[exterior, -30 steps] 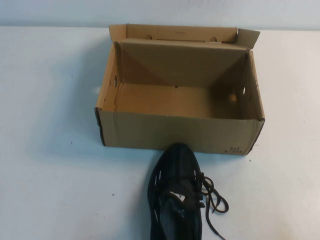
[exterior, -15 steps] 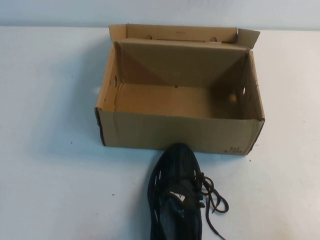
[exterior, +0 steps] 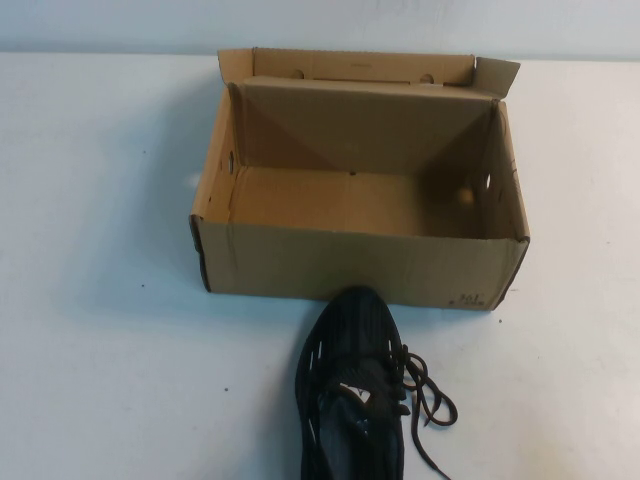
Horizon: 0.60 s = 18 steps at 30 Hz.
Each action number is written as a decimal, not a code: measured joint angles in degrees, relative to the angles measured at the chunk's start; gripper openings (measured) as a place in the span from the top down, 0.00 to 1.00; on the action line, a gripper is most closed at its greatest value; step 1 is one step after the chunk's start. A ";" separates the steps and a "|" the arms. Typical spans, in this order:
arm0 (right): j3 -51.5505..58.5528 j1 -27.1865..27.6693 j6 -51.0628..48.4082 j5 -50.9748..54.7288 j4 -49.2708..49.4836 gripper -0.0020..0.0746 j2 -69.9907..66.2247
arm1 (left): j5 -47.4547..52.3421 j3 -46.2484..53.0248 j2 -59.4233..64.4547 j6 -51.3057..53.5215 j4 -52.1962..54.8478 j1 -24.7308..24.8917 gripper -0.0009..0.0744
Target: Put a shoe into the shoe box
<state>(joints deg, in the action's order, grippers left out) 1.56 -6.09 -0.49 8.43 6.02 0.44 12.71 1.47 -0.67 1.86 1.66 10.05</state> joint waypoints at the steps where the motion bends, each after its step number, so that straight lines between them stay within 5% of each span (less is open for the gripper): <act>1: 0.00 0.00 0.00 -2.49 0.00 0.99 0.00 | -1.44 0.00 0.00 0.00 0.00 0.00 0.99; 9: 0.00 0.00 0.00 -25.18 0.00 0.99 0.00 | -21.65 0.00 0.00 0.00 0.00 0.00 0.99; 18: 0.00 0.00 0.00 -27.84 0.00 0.99 0.00 | -26.42 0.00 0.00 0.00 0.00 0.00 0.99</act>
<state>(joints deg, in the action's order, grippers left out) 1.56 -6.09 -0.49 -19.41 6.02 0.44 -13.70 1.47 -0.67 1.86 1.66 10.05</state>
